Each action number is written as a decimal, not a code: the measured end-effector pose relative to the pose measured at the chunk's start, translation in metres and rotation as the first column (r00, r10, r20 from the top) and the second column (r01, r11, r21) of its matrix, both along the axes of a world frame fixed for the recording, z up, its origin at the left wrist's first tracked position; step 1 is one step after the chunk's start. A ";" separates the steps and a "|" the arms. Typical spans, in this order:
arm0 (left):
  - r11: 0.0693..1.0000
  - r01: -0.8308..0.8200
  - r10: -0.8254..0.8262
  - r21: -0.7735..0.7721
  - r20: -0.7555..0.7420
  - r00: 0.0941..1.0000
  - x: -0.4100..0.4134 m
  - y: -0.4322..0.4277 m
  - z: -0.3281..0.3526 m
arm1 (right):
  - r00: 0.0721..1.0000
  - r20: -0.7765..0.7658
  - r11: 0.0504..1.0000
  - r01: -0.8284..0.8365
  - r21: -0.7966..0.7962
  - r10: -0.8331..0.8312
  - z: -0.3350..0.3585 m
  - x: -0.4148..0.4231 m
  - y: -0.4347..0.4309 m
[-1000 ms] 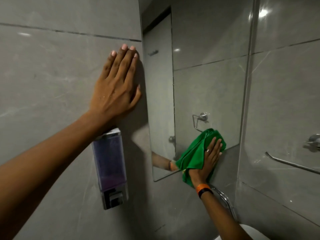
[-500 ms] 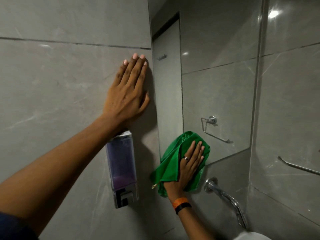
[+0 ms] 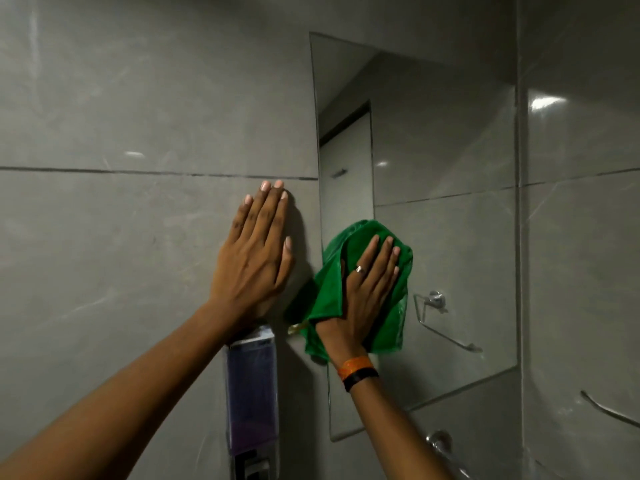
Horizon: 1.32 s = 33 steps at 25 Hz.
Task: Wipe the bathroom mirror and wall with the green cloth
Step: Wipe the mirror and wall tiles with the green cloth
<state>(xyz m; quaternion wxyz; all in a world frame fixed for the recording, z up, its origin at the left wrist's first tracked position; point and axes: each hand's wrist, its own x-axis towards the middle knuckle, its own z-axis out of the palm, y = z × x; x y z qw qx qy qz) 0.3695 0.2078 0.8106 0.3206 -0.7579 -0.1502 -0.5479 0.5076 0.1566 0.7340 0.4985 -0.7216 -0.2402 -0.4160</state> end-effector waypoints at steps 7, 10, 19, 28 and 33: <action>0.998 0.016 -0.015 0.055 -0.008 1.000 -0.008 0.009 0.011 | 0.991 0.118 0.996 -0.071 0.060 0.064 0.134 0.005 0.002; 0.998 0.010 -0.010 0.058 0.013 1.000 -0.014 0.013 0.029 | 0.987 0.152 0.997 -0.061 0.037 0.055 0.193 0.013 0.003; 0.999 -0.047 0.045 0.024 0.072 0.996 -0.021 0.017 0.071 | 0.946 0.311 0.996 -0.090 -0.022 0.092 0.330 0.026 0.003; 0.997 -0.071 0.071 -0.004 0.046 0.996 -0.065 0.015 0.108 | 0.908 0.368 0.937 -0.286 0.200 0.199 0.327 0.029 -0.010; 0.989 -0.143 0.143 0.041 0.001 0.990 -0.098 0.015 0.091 | 0.845 0.464 0.961 -0.271 -0.060 0.267 0.305 0.060 -0.021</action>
